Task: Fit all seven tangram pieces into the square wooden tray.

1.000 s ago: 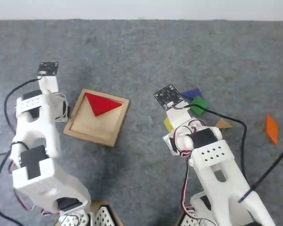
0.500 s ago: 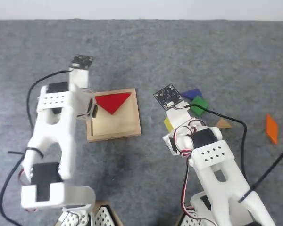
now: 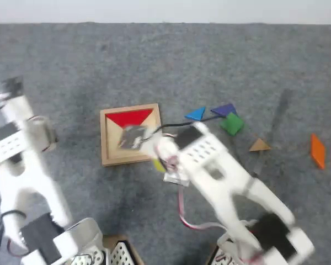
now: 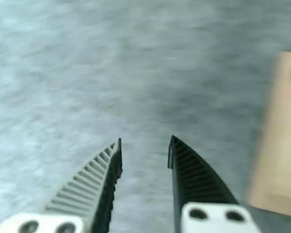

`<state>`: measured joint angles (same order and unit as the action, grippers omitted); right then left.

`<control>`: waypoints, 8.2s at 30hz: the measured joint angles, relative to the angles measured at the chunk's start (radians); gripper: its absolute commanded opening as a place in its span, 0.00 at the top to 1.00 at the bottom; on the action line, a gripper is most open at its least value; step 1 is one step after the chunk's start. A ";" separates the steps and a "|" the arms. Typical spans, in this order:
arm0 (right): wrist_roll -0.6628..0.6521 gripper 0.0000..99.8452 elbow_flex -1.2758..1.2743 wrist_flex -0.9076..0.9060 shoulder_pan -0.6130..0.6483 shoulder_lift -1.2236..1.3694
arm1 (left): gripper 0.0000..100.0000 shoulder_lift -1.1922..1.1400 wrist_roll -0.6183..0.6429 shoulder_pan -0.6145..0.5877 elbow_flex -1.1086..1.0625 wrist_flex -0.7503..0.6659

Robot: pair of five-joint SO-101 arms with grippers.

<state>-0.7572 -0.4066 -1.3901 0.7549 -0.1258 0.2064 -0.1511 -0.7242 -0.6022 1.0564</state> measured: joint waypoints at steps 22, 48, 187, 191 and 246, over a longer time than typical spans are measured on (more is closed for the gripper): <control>-0.652 0.99 1.155 -0.359 0.095 0.881 | 0.84 -0.463 -0.265 -0.586 0.258 -0.272; -1.054 0.99 1.456 -0.365 0.117 1.091 | 0.84 -0.054 -0.272 -0.440 -0.164 -0.423; 0.239 0.67 -0.753 0.427 -0.388 -0.428 | 0.75 0.396 -0.358 0.701 -0.686 -0.044; 0.239 0.67 -0.753 0.427 -0.388 -0.428 | 0.79 0.385 -0.325 0.703 -0.675 -0.051; 0.239 0.67 -0.756 0.427 -0.388 -0.428 | 0.93 0.707 -0.680 0.944 -0.709 0.181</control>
<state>-0.5178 -1.1630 -0.9636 0.3667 -0.5539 0.9137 -0.8309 0.2194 -1.3111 1.2375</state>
